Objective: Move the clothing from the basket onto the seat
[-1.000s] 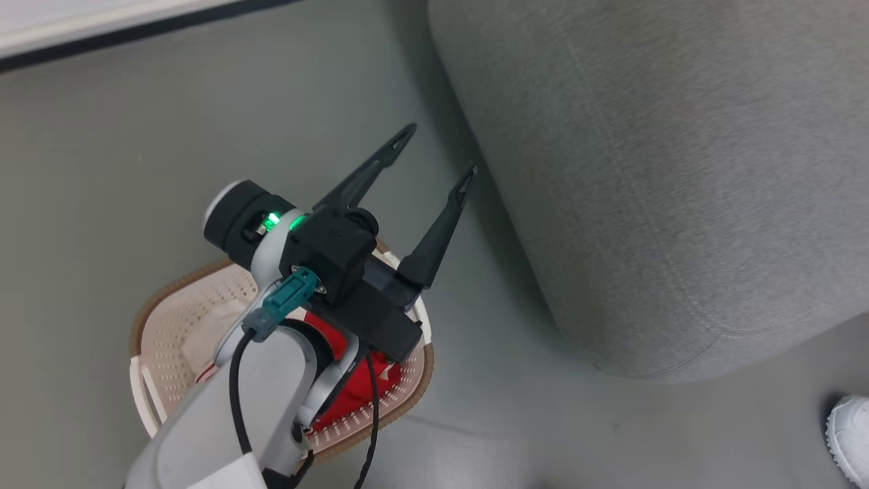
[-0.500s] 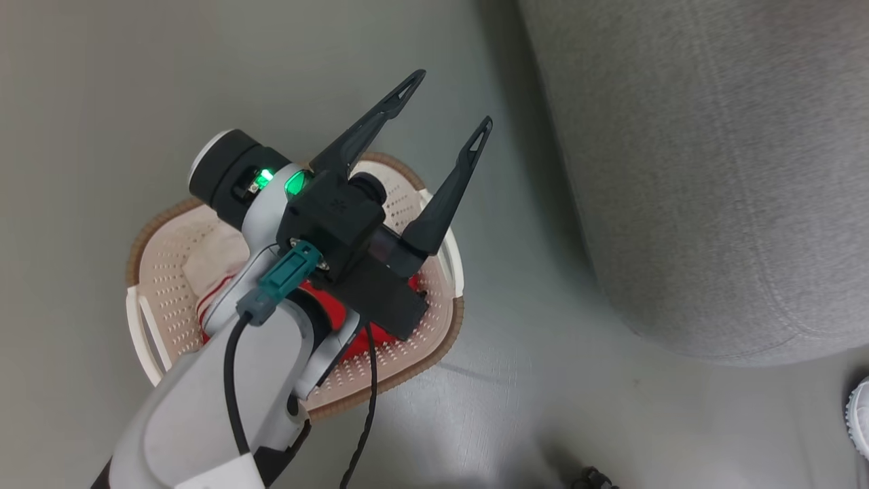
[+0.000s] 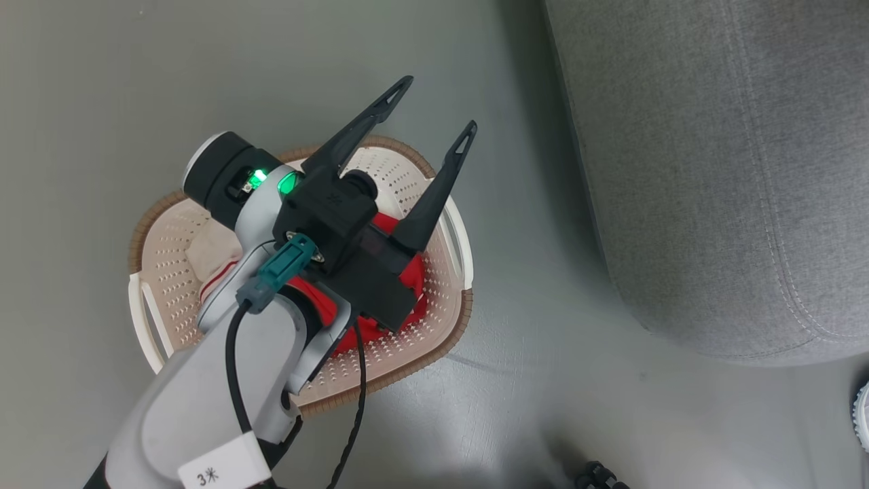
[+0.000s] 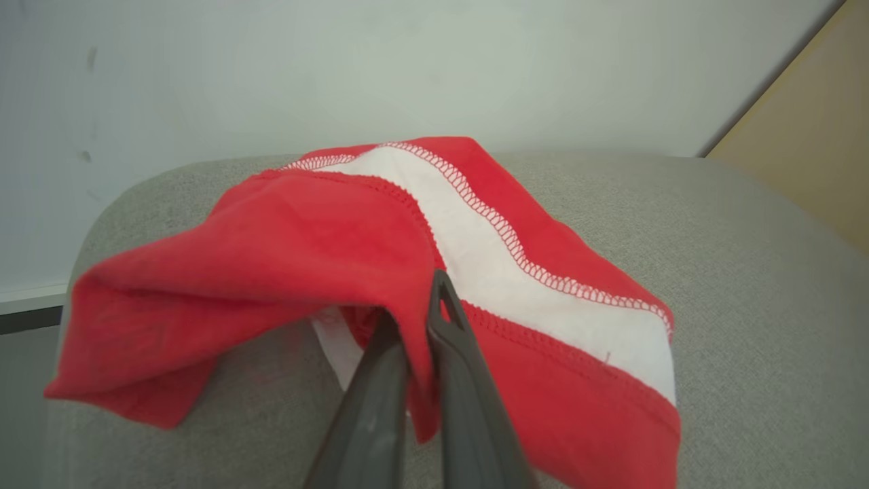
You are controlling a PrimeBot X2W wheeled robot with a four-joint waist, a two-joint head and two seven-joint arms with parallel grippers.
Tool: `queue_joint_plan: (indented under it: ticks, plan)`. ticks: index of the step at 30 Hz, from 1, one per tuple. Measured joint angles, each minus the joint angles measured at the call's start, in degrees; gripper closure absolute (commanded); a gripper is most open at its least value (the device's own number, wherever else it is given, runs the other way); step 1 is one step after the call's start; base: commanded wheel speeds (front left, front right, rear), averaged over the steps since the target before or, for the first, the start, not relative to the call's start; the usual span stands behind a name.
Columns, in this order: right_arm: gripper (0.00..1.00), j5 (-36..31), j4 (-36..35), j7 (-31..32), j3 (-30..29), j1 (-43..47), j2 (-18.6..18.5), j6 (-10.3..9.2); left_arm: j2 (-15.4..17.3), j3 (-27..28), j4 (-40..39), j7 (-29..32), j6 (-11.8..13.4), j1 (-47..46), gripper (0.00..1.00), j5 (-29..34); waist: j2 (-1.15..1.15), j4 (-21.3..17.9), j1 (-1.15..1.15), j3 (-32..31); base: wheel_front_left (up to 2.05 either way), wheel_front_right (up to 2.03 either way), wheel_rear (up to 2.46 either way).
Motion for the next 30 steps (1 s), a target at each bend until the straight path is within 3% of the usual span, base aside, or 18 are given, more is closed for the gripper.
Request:
queue_joint_plan:
  ticks: [2,3,12,30]
  plan:
    - [0.52,-0.1,0.5,-0.4,0.3,1.5,0.7,0.32,0.2,0.2,0.7,-0.5,0.0,0.0,0.00,0.0,0.00,0.0,-0.01,-0.4,0.00,0.00,0.00]
    - [0.00,-0.1,0.8,-0.4,0.4,2.4,0.9,0.48,0.2,0.2,1.1,-0.7,0.0,0.0,0.00,0.0,0.00,-0.1,-0.01,-0.6,0.00,0.00,0.00]
    - [0.00,-0.9,0.4,-0.6,1.3,9.0,2.5,2.05,0.4,1.6,5.1,-4.1,-0.3,1.3,0.00,-1.1,0.00,-0.6,-0.01,-4.0,0.00,0.00,0.00]
    - [0.00,-3.8,-11.8,-0.6,1.4,23.2,4.7,2.83,-1.2,6.8,12.9,-13.4,1.7,10.5,0.00,-6.4,-0.02,0.5,-0.02,-17.0,0.00,0.00,0.00]
